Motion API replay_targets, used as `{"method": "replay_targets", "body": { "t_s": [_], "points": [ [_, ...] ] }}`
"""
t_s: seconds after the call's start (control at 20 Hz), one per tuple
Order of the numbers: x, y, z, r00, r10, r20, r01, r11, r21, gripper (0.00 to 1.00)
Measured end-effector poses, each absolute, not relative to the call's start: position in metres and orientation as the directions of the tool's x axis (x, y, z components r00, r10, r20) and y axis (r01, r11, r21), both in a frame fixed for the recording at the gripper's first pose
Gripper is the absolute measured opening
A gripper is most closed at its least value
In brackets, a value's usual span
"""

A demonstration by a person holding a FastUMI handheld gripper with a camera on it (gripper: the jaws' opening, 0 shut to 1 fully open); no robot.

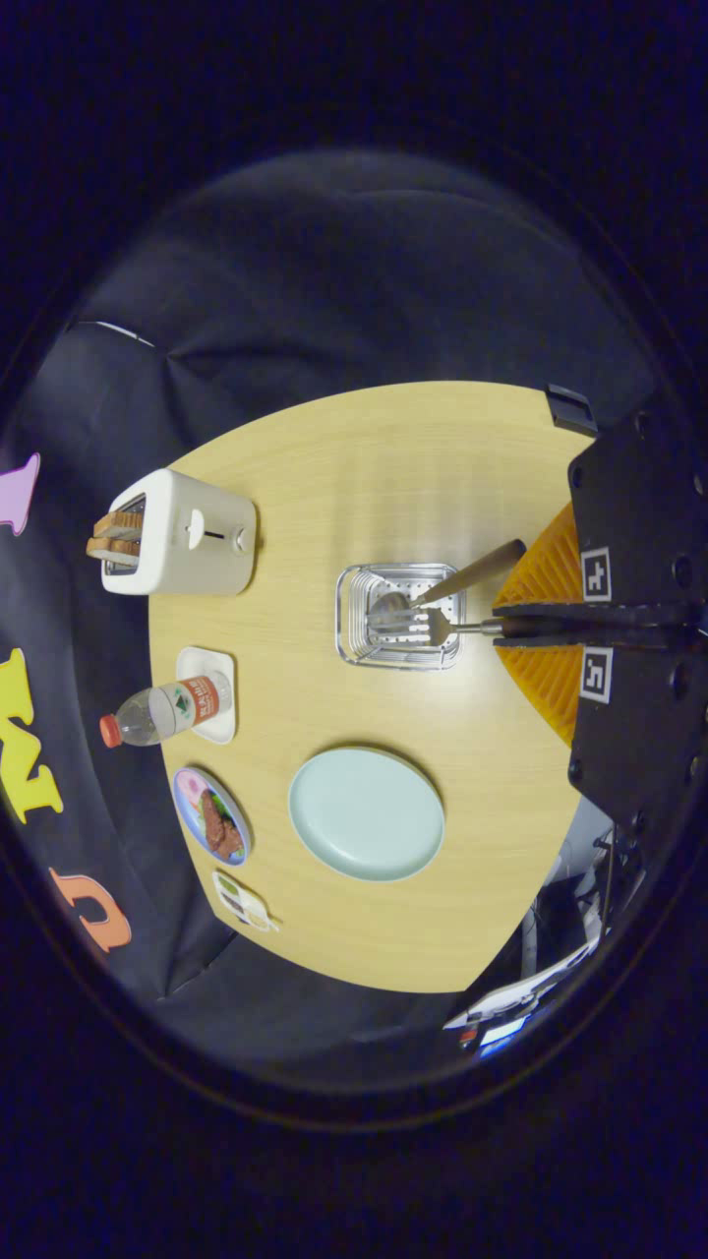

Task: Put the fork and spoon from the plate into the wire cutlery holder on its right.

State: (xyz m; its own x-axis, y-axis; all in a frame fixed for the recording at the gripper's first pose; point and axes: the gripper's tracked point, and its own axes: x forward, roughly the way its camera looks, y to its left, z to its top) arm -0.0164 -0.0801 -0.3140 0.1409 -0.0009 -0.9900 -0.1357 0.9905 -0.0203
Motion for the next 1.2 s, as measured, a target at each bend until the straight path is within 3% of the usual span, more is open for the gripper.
{"method": "replay_targets", "body": {
  "t_s": [0.3,0.5,0.85,1.15,1.2],
  "points": [
    [-0.016,-0.083,-0.321,-0.070,-0.041,-0.997,-0.175,0.984,-0.029,0.02],
    [-0.014,-0.075,-0.325,-0.131,-0.047,-0.990,-0.180,0.983,-0.023,0.04],
    [0.009,-0.062,-0.324,-0.074,-0.043,-0.996,-0.164,0.986,-0.031,0.09],
    [0.013,-0.047,-0.316,0.021,0.004,-1.000,-0.168,0.986,0.001,0.25],
    [0.015,-0.046,-0.314,0.050,0.003,-0.999,-0.175,0.984,-0.006,0.36]
  ]
}}
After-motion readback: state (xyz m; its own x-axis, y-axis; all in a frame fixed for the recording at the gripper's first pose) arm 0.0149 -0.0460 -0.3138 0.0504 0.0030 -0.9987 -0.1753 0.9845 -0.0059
